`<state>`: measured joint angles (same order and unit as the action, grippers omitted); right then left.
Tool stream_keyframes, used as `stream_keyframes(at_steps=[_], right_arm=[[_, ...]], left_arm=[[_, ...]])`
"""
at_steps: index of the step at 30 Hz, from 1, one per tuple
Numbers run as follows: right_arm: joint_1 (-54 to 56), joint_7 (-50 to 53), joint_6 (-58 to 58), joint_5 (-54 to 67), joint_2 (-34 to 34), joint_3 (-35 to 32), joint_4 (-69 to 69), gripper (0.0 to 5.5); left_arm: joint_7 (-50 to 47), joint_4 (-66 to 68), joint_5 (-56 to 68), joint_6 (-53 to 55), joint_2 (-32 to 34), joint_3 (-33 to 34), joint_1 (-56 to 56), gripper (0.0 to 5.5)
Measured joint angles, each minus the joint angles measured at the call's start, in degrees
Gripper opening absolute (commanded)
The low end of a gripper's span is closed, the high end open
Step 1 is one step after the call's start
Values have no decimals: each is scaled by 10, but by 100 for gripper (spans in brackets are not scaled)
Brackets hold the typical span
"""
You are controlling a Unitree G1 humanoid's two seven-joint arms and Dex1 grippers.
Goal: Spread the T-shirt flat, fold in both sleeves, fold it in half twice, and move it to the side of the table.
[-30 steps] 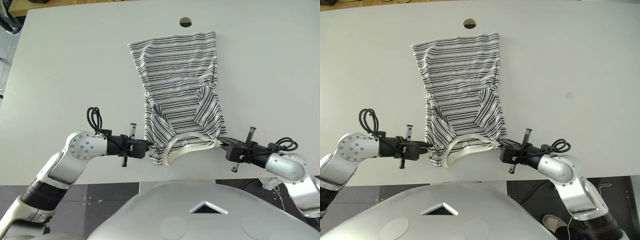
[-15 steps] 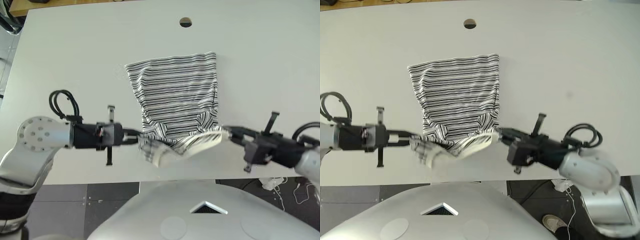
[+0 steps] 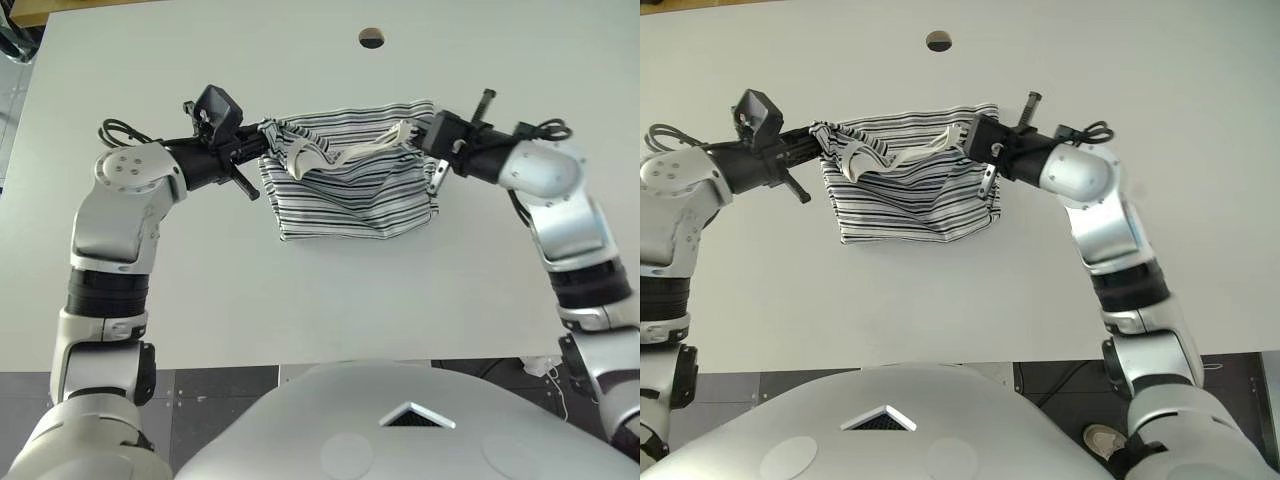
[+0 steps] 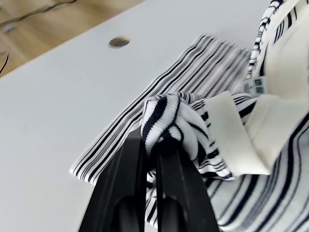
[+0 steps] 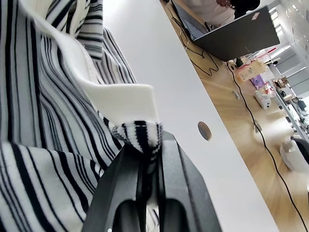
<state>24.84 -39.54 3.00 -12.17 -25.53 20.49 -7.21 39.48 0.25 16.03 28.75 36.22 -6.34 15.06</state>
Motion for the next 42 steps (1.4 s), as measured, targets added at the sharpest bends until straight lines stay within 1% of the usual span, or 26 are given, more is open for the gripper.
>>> stream_keyframes(at_steps=[1,3,4,7,10,12,15,18,21,24,25,26,28,30,32,33,35,39,42], right_arm=[[13,3,-6,-1,9,5,-25,57],[53,31,-22,-16,40,10,-119,97],[71,56,-32,-24,54,10,-162,101],[127,161,-58,-40,93,-8,-281,101],[174,257,-77,-46,109,-41,-364,101],[183,286,-83,-50,109,-46,-394,101],[183,298,-96,-67,109,-40,-416,101],[179,287,-116,-78,109,-29,-423,54],[165,271,-130,-84,109,-15,-423,12],[157,256,-139,-89,108,-11,-417,10],[157,253,-140,-89,108,-11,-415,10],[156,247,-141,-89,107,-11,-413,10],[155,238,-141,-90,107,-11,-409,10],[152,232,-141,-92,106,-8,-408,10],[149,225,-141,-102,102,0,-418,10],[148,222,-140,-102,98,4,-425,10],[147,219,-140,-110,91,7,-435,10],[145,214,-131,-138,86,29,-460,10],[143,215,-129,-158,75,43,-463,10]], left_arm=[[-2,11,-3,0,-4,-1,4,52],[-15,34,-20,0,-18,-4,11,86],[-19,41,-29,0,-23,-7,13,104],[-33,67,-41,0,-39,-7,23,104],[-53,101,-55,1,-51,-1,38,104],[-70,121,-60,1,-58,10,45,104],[-103,159,-59,-3,-72,51,70,104],[-120,172,-56,-30,-80,84,86,107],[-116,150,-58,-60,-83,85,80,63],[-78,63,-56,-82,-85,62,50,15],[-69,41,-53,-78,-85,56,41,12],[-42,-21,-38,-64,-85,34,12,12],[-17,-88,-26,-37,-83,-1,-21,12],[-1,-128,-27,-14,-77,-31,-45,12],[19,-161,-39,7,-61,-82,-81,12],[27,-164,-46,12,-57,-105,-100,12],[33,-165,-60,24,-42,-130,-116,12],[40,-159,-83,36,-23,-144,-117,12],[44,-136,-99,20,-16,-154,-109,12]])
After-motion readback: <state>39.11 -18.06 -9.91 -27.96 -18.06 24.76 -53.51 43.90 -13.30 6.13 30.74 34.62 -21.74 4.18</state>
